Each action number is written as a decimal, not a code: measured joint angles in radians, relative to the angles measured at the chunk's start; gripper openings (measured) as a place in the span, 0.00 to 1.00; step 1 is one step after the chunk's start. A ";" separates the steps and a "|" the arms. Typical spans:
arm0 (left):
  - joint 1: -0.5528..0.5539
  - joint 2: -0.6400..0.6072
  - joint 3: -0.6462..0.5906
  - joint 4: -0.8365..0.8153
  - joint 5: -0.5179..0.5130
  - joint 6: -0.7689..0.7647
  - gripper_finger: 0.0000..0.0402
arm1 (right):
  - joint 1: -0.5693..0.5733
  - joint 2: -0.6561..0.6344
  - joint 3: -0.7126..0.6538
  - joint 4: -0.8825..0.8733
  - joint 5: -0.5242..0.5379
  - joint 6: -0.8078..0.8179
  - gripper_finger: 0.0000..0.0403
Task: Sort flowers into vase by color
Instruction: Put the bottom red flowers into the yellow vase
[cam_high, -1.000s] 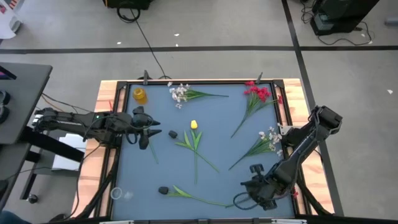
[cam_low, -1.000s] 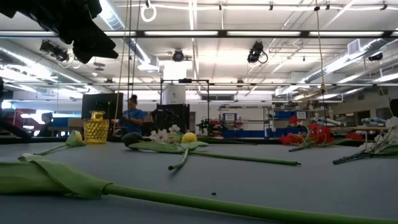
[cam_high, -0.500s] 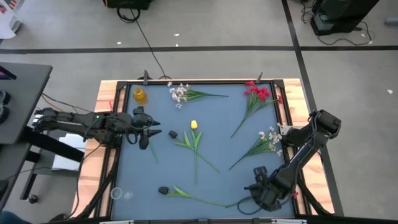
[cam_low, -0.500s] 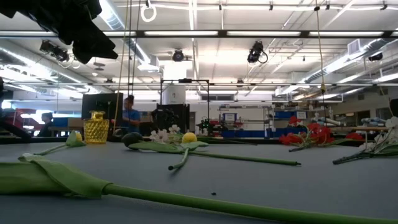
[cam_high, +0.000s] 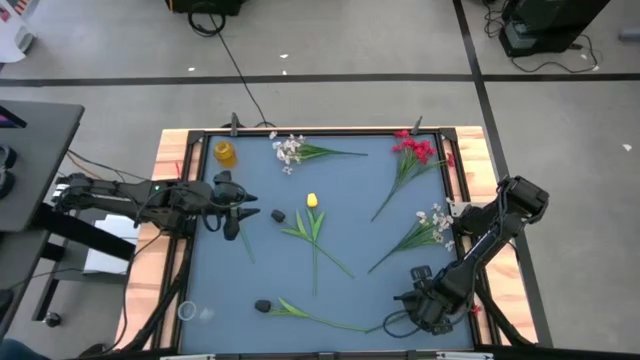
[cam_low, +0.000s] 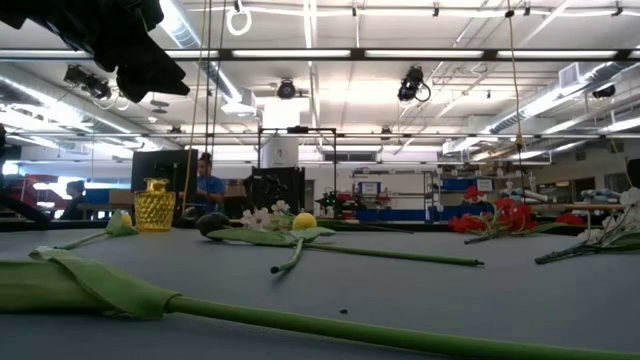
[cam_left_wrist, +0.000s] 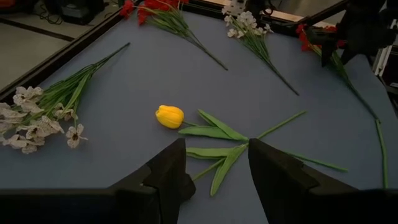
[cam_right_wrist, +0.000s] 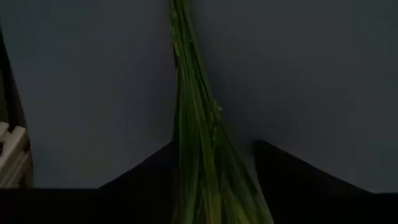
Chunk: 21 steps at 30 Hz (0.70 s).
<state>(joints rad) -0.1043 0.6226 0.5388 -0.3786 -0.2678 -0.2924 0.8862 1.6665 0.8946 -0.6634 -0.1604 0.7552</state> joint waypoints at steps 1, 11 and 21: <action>0.000 0.000 0.000 0.000 -0.001 0.000 0.45 | -0.004 0.000 -0.002 0.004 -0.010 0.020 0.46; 0.000 0.000 0.000 0.000 -0.004 0.000 0.45 | -0.051 0.000 -0.003 0.055 -0.068 0.117 0.15; 0.000 0.000 0.000 0.000 -0.004 0.000 0.45 | -0.093 -0.037 -0.003 0.090 -0.220 0.194 0.03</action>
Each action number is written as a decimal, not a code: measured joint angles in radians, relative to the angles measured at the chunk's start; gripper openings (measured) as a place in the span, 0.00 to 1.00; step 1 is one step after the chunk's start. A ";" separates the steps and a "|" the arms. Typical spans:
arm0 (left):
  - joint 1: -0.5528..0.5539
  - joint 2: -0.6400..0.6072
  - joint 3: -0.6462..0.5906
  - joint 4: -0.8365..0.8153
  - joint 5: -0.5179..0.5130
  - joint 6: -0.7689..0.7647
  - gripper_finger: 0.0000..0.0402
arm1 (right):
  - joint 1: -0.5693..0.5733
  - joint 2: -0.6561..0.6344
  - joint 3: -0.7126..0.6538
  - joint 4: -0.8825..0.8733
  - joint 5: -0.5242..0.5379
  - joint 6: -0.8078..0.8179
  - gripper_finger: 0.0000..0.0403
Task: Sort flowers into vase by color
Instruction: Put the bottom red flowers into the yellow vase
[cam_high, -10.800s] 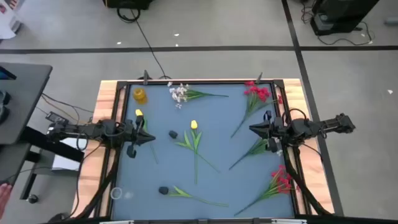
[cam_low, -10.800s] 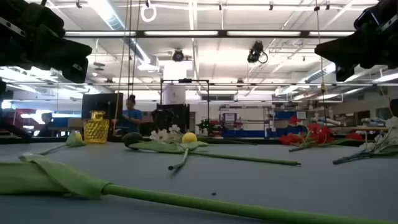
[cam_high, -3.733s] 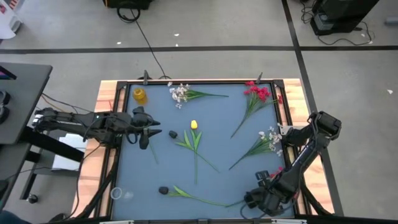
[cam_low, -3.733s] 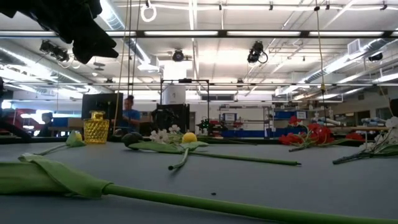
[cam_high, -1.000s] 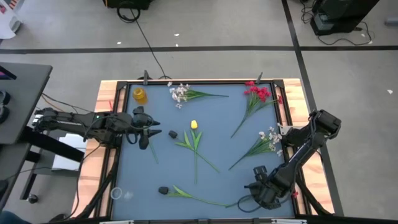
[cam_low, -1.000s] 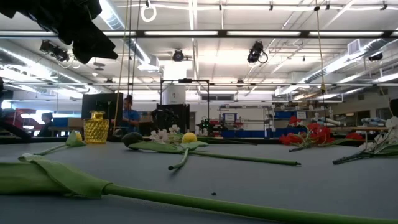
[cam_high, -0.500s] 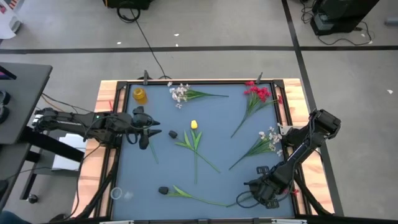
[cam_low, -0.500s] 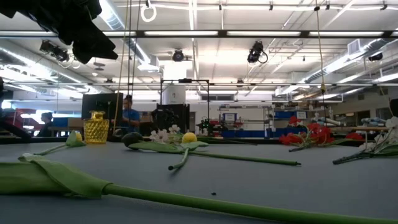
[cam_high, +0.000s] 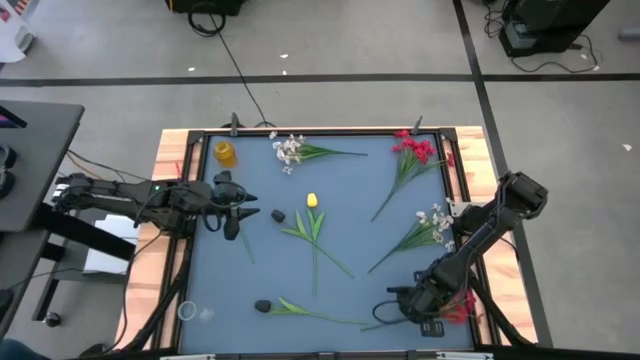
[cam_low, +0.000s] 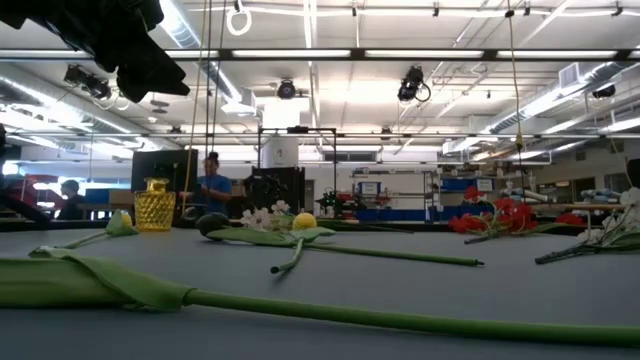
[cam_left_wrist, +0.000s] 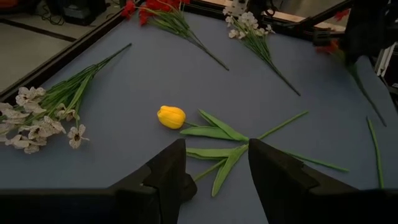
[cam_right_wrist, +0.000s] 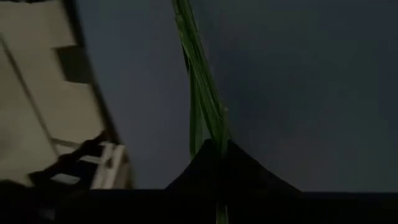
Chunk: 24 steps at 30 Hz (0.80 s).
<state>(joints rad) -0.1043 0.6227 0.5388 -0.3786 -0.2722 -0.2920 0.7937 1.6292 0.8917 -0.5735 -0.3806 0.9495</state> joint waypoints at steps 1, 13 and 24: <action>0.000 0.000 0.000 0.000 0.000 0.000 0.45 | -0.004 -0.008 0.000 0.001 -0.009 0.010 0.04; 0.000 0.000 0.000 0.008 0.000 0.049 0.45 | -0.127 -0.144 0.000 0.058 -0.014 0.160 0.04; 0.000 0.000 0.000 0.015 0.000 0.052 0.45 | -0.280 -0.203 0.000 0.065 -0.122 0.470 0.06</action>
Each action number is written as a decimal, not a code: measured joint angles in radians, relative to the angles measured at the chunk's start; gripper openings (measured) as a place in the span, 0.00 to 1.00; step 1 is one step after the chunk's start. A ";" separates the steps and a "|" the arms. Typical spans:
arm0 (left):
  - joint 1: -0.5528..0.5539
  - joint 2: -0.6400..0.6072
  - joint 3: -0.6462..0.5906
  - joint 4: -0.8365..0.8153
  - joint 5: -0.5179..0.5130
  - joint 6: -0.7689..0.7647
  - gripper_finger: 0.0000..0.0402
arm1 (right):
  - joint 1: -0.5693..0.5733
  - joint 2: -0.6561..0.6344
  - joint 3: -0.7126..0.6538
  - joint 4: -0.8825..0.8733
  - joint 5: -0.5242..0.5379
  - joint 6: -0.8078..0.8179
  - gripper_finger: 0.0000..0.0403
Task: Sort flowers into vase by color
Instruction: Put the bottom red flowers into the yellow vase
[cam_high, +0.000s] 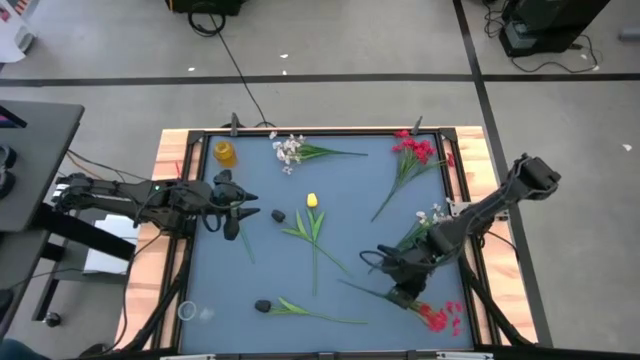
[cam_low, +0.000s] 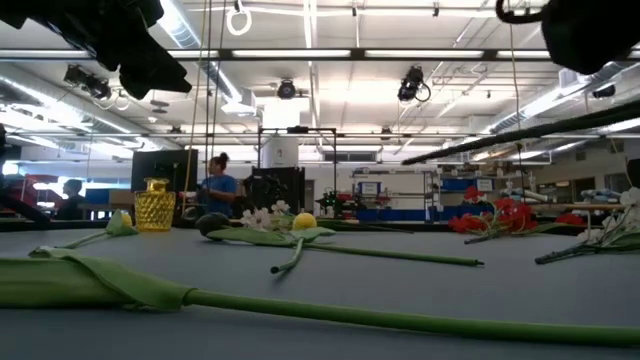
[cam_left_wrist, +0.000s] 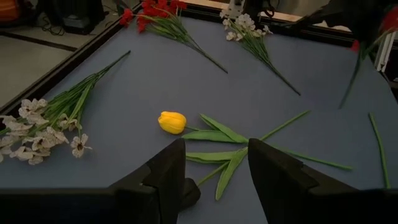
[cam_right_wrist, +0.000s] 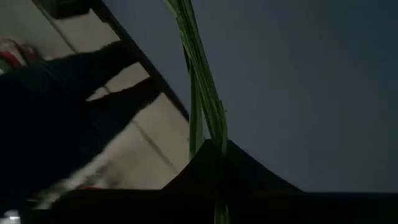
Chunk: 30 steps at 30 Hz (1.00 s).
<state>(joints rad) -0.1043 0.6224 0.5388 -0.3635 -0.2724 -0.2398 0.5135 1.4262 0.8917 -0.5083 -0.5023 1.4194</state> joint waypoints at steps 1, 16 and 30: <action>0.000 0.000 0.000 0.000 0.000 0.000 0.45 | -0.012 -0.003 0.000 0.003 -0.019 0.019 0.06; -0.038 0.152 0.000 0.204 0.040 0.053 0.45 | -0.249 -0.005 0.000 0.296 -0.232 0.397 0.06; -0.133 0.388 0.000 0.600 0.042 0.156 0.45 | -0.407 -0.005 0.000 0.492 -0.173 0.635 0.06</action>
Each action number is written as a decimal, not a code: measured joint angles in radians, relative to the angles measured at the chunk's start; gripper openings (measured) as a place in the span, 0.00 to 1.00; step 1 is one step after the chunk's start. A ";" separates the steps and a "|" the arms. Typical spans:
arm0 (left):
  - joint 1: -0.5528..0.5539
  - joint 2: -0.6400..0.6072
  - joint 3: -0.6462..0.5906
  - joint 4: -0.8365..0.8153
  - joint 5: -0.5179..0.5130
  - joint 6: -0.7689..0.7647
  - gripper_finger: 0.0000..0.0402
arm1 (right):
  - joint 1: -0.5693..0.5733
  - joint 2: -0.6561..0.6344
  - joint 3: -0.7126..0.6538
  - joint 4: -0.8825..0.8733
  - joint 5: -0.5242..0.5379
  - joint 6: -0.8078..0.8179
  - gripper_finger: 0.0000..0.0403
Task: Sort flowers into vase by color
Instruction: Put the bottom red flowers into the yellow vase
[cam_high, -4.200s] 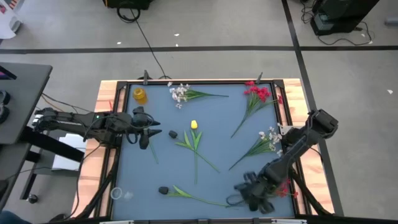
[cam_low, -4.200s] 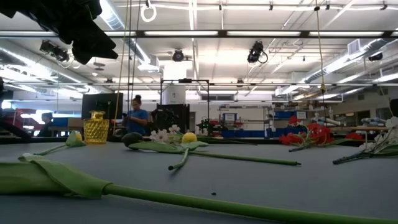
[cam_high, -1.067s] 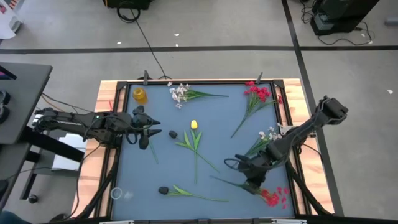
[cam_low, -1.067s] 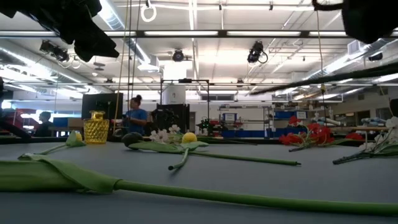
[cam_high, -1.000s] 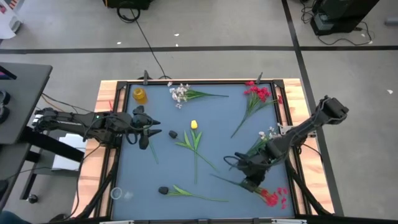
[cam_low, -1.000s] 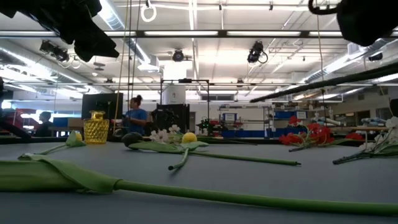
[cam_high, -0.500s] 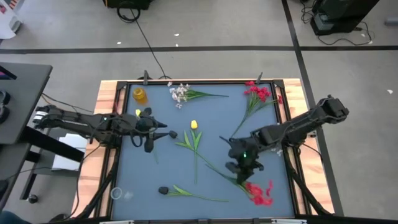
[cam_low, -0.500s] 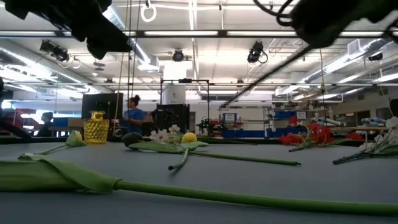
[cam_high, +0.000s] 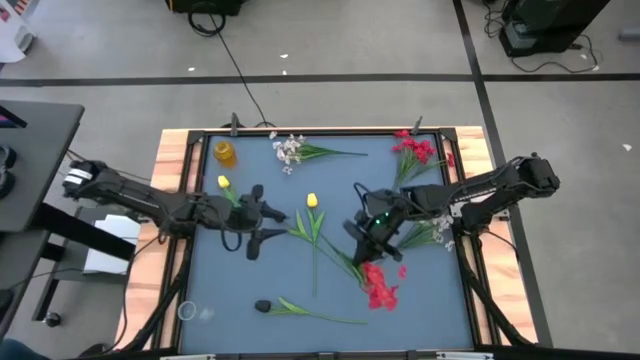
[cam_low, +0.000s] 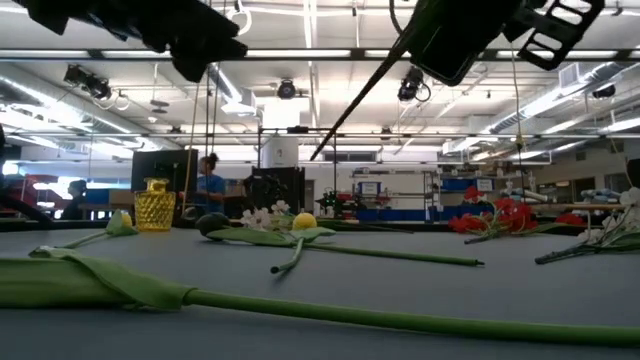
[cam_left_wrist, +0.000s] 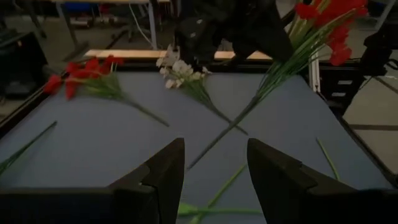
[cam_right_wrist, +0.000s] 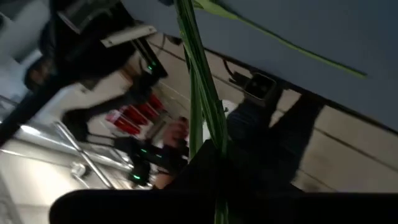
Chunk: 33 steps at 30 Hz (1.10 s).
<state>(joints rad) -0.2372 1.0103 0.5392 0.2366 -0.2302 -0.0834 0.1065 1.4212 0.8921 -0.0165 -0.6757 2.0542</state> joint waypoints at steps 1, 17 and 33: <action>-0.003 0.026 0.000 0.042 0.000 0.007 0.45 | -0.004 0.000 0.000 0.010 0.002 0.017 0.06; -0.009 0.374 0.260 0.028 0.014 0.211 0.45 | -0.018 0.115 0.002 0.381 0.001 0.247 0.07; -0.044 0.437 0.373 -0.156 0.158 0.237 0.45 | -0.051 0.163 0.000 0.469 -0.023 0.240 0.07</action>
<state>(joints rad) -0.2813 1.4475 0.9119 0.0804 -0.0723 0.1531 0.0555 1.5845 0.8925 0.4529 -0.6989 2.2943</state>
